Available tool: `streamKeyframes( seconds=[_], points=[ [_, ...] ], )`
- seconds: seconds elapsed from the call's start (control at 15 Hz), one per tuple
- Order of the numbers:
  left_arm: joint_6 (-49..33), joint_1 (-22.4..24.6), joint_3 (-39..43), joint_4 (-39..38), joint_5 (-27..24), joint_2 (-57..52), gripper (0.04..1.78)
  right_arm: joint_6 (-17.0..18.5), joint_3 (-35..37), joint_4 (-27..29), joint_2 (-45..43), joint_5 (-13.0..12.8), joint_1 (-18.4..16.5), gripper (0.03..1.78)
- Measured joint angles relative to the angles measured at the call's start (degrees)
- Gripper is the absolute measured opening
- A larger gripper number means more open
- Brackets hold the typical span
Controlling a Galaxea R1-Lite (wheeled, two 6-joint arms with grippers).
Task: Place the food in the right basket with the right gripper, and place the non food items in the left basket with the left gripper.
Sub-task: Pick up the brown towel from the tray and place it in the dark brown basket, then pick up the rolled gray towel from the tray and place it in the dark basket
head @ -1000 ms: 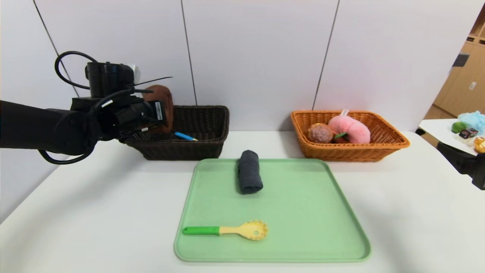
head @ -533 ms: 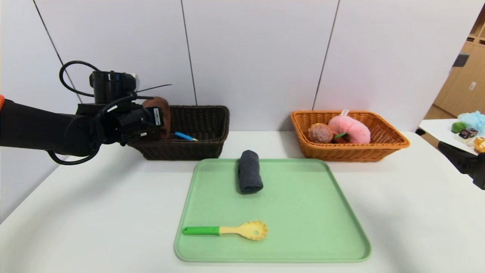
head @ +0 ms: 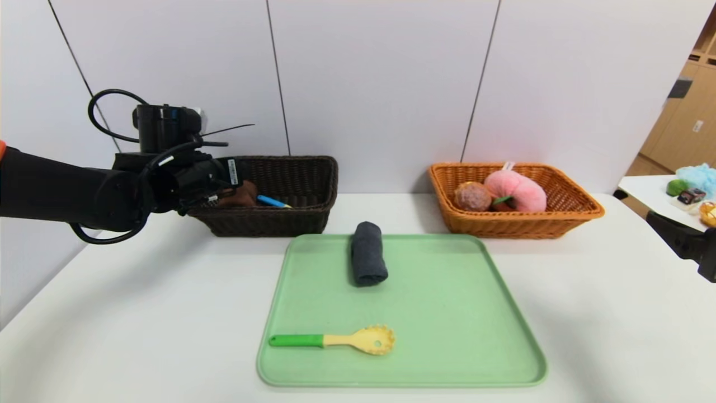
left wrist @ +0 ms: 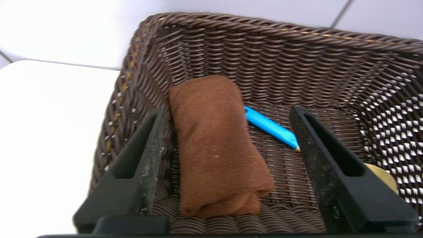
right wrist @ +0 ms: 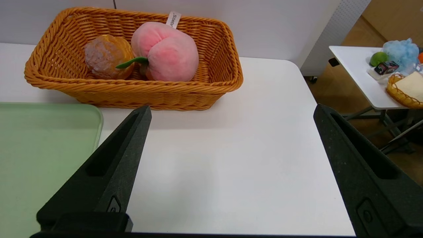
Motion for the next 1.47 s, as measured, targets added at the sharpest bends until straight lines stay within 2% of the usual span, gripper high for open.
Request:
streamKeyframes(
  seconds=[0.13,0.2,0.4,0.6,0.73,0.93,1.2,1.47],
  points=[
    [-0.4,-1.3,-0.3,-1.1,-0.7,-1.9,1.43,0.0,0.0,0.3,0.0,0.1,0.0,1.69],
    [-1.0,-3.4,-0.4,-1.1,-1.7,-3.5,1.46,0.0,0.0,0.3,0.1,0.1,0.0,1.69],
    [-5.0,-13.6,-0.1,0.2,-3.9,-9.0,1.53,0.0,-0.1,0.4,0.3,0.0,0.0,1.69],
    [-13.6,-25.2,1.3,0.9,-4.0,-12.6,1.59,0.4,0.3,0.3,0.2,-0.1,0.0,1.69],
    [-16.9,-30.1,4.7,1.0,-3.9,-13.5,1.62,1.1,0.6,0.4,0.2,-0.2,-0.1,1.69],
    [-14.6,-32.9,8.9,1.2,-2.8,-12.6,1.64,1.3,1.2,0.0,0.1,-0.4,-0.1,1.69],
    [-3.0,-33.2,11.8,2.6,4.3,-7.7,1.67,1.4,1.9,-0.2,-0.1,-0.3,-0.1,1.69],
    [-3.2,-33.1,4.8,11.5,4.3,-0.9,1.67,3.3,2.2,-0.2,-1.0,-0.2,-0.1,1.69]
  ],
)
